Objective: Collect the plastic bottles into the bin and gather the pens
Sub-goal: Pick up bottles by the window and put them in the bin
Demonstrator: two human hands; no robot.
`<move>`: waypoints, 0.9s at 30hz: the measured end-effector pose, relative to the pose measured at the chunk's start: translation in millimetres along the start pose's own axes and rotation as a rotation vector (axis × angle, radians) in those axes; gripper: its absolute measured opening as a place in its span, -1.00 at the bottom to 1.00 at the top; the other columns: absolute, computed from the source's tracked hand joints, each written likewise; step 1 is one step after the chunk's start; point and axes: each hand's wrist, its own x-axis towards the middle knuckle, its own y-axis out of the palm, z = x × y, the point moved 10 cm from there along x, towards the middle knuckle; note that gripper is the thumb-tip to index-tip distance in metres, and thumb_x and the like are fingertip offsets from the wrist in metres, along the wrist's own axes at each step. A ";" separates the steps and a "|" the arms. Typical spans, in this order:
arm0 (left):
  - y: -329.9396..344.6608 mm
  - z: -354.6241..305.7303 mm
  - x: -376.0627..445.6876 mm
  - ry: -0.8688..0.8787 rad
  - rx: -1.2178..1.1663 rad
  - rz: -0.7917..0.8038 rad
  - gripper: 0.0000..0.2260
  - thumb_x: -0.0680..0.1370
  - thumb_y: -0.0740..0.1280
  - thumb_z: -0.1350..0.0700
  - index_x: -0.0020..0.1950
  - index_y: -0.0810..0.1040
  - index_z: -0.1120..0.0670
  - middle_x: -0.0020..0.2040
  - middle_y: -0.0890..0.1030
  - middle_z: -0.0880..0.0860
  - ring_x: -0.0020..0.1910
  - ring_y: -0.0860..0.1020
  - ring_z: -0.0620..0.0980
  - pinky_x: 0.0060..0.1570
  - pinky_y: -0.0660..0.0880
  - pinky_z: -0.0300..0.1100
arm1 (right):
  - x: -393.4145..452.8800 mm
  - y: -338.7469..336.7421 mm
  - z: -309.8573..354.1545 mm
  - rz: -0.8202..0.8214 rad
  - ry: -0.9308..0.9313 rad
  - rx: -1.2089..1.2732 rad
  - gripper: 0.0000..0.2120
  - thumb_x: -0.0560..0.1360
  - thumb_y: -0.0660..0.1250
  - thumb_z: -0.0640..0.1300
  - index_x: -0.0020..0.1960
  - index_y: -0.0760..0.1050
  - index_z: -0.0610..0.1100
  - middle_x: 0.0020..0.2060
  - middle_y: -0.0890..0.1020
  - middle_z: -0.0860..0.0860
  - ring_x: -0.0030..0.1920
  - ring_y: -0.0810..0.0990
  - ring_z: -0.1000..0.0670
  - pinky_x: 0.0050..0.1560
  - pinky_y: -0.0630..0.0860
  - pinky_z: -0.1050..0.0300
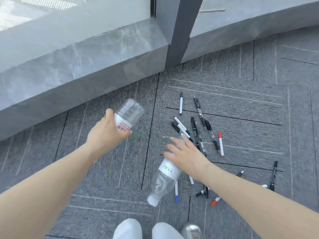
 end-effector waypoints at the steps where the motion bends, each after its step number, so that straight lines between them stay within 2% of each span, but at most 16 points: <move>1: -7.8 1.7 -8.6 -0.013 -0.019 0.000 -0.49 0.39 0.41 -0.13 0.06 0.17 0.06 -0.14 0.51 0.11 -0.28 0.52 0.08 -0.42 0.35 -0.13 | -8.8 -10.4 -2.3 0.001 0.037 0.012 -0.08 -0.15 0.66 -0.18 0.17 0.41 -0.08 0.09 0.62 -0.07 0.22 0.54 -0.21 0.26 0.37 -0.26; 4: -33.9 2.9 -36.0 -0.067 -0.102 -0.005 -0.51 0.40 0.41 -0.12 0.03 0.19 0.09 -0.15 0.51 0.13 -0.33 0.49 0.05 -0.46 0.29 -0.15 | -41.5 -34.7 6.4 0.021 0.046 0.017 -0.16 0.29 0.48 -0.30 0.43 0.11 -0.13 0.42 0.27 -0.12 0.50 0.09 -0.24 0.45 -0.06 -0.29; 6: -53.9 -0.9 -54.5 -0.092 -0.144 0.000 -0.52 0.41 0.41 -0.10 0.04 0.20 0.10 -0.17 0.50 0.09 -0.36 0.46 -0.03 -0.48 0.25 -0.17 | -61.6 -51.2 7.9 0.060 0.089 0.039 -0.18 0.35 0.41 -0.34 0.47 0.05 -0.11 0.45 0.18 -0.12 0.51 -0.01 -0.22 0.46 -0.13 -0.27; 8: -75.1 -6.2 -71.5 -0.096 -0.183 -0.003 -0.53 0.41 0.41 -0.09 0.04 0.20 0.10 -0.19 0.48 0.06 -0.35 0.45 -0.07 -0.48 0.25 -0.19 | -78.2 -70.4 15.8 0.055 0.101 0.080 -0.17 0.32 0.45 -0.31 0.46 0.09 -0.11 0.43 0.23 -0.11 0.51 0.05 -0.22 0.46 -0.07 -0.28; 9: -89.2 -8.2 -79.6 -0.099 -0.205 -0.008 -0.53 0.42 0.41 -0.08 0.04 0.21 0.10 -0.20 0.47 0.04 -0.34 0.45 -0.07 -0.47 0.26 -0.18 | -86.5 -82.1 18.6 0.066 0.108 0.099 -0.14 0.25 0.52 -0.28 0.43 0.15 -0.11 0.40 0.30 -0.10 0.48 0.15 -0.23 0.44 0.03 -0.30; 11: -105.8 -11.1 -91.0 -0.116 -0.250 -0.012 -0.54 0.42 0.41 -0.09 0.04 0.20 0.10 -0.21 0.46 0.02 -0.33 0.46 -0.06 -0.44 0.29 -0.17 | -98.5 -93.5 18.8 0.050 0.162 0.174 -0.02 -0.07 0.66 -0.10 0.27 0.32 -0.09 0.20 0.53 -0.05 0.29 0.47 -0.20 0.26 0.37 -0.29; 12: -118.6 -12.5 -97.7 -0.123 -0.275 -0.015 -0.53 0.42 0.41 -0.09 0.04 0.20 0.10 -0.22 0.46 0.01 -0.32 0.47 -0.05 -0.43 0.30 -0.17 | -105.5 -109.9 16.8 -0.004 0.207 0.214 0.01 -0.21 0.67 -0.01 0.18 0.36 -0.06 0.09 0.60 -0.01 0.18 0.57 -0.16 0.15 0.49 -0.24; 13: -130.1 -13.8 -105.0 -0.127 -0.303 -0.014 -0.53 0.42 0.41 -0.10 0.04 0.20 0.09 -0.22 0.46 0.00 -0.32 0.48 -0.04 -0.41 0.32 -0.16 | -112.4 -121.0 17.0 -0.005 0.234 0.243 -0.01 -0.21 0.66 0.04 0.17 0.37 -0.04 0.07 0.60 0.01 0.16 0.58 -0.14 0.13 0.52 -0.21; 15: -156.8 -17.2 -119.4 -0.120 -0.355 -0.026 -0.53 0.42 0.41 -0.09 0.04 0.19 0.08 -0.21 0.46 -0.01 -0.30 0.49 -0.04 -0.39 0.35 -0.15 | -127.6 -142.8 17.7 -0.038 0.272 0.322 -0.14 0.05 0.61 0.03 0.27 0.32 -0.04 0.20 0.50 0.03 0.31 0.45 -0.12 0.28 0.38 -0.21; 16: -171.5 -18.9 -125.7 -0.117 -0.377 -0.035 -0.53 0.42 0.42 -0.08 0.04 0.20 0.09 -0.21 0.46 -0.03 -0.30 0.49 -0.06 -0.38 0.36 -0.16 | -136.4 -155.8 18.6 -0.077 0.293 0.333 -0.15 0.06 0.59 0.04 0.27 0.31 -0.02 0.19 0.49 0.06 0.30 0.46 -0.09 0.26 0.40 -0.20; 18: -202.1 -22.0 -138.5 -0.116 -0.412 -0.054 -0.53 0.42 0.43 -0.08 0.05 0.21 0.10 -0.21 0.45 -0.04 -0.30 0.48 -0.08 -0.38 0.35 -0.16 | -153.0 -176.9 17.2 -0.114 0.334 0.424 -0.11 -0.15 0.57 0.13 0.13 0.34 0.05 0.00 0.56 0.15 0.05 0.62 0.03 0.00 0.59 -0.04; 19: -217.5 -22.8 -144.7 -0.118 -0.425 -0.065 -0.53 0.41 0.43 -0.08 0.05 0.22 0.10 -0.20 0.45 -0.05 -0.29 0.48 -0.07 -0.37 0.34 -0.15 | -159.6 -189.2 15.1 -0.132 0.364 0.484 -0.14 -0.14 0.55 0.14 0.11 0.34 0.07 -0.02 0.55 0.17 0.01 0.62 0.07 -0.03 0.60 0.05; 21: -246.4 -23.2 -158.4 -0.133 -0.449 -0.079 -0.52 0.41 0.42 -0.11 0.08 0.21 0.06 -0.17 0.47 -0.04 -0.25 0.50 -0.02 -0.33 0.35 -0.12 | -167.6 -218.5 13.8 -0.148 0.373 0.568 -0.29 0.15 0.49 0.05 0.24 0.29 0.05 0.13 0.45 0.16 0.17 0.49 0.08 0.17 0.45 0.15; 23: -272.5 -22.9 -173.8 -0.152 -0.479 -0.078 -0.50 0.41 0.42 -0.13 0.11 0.20 0.02 -0.08 0.51 0.03 -0.17 0.53 0.05 -0.27 0.39 -0.10 | -177.5 -240.1 14.6 -0.114 0.425 0.736 -0.41 0.32 0.38 -0.01 0.29 0.24 0.05 0.19 0.36 0.16 0.22 0.38 0.09 0.19 0.35 0.22; 27: -329.2 -27.0 -214.2 -0.180 -0.562 -0.105 -0.50 0.41 0.41 -0.12 0.13 0.19 0.00 0.00 0.52 0.04 -0.08 0.54 0.08 -0.14 0.45 -0.05 | -200.6 -308.8 11.3 -0.228 0.522 1.057 -0.54 0.28 0.43 -0.05 0.05 0.27 0.15 0.05 0.41 0.20 0.04 0.46 0.11 -0.03 0.46 0.15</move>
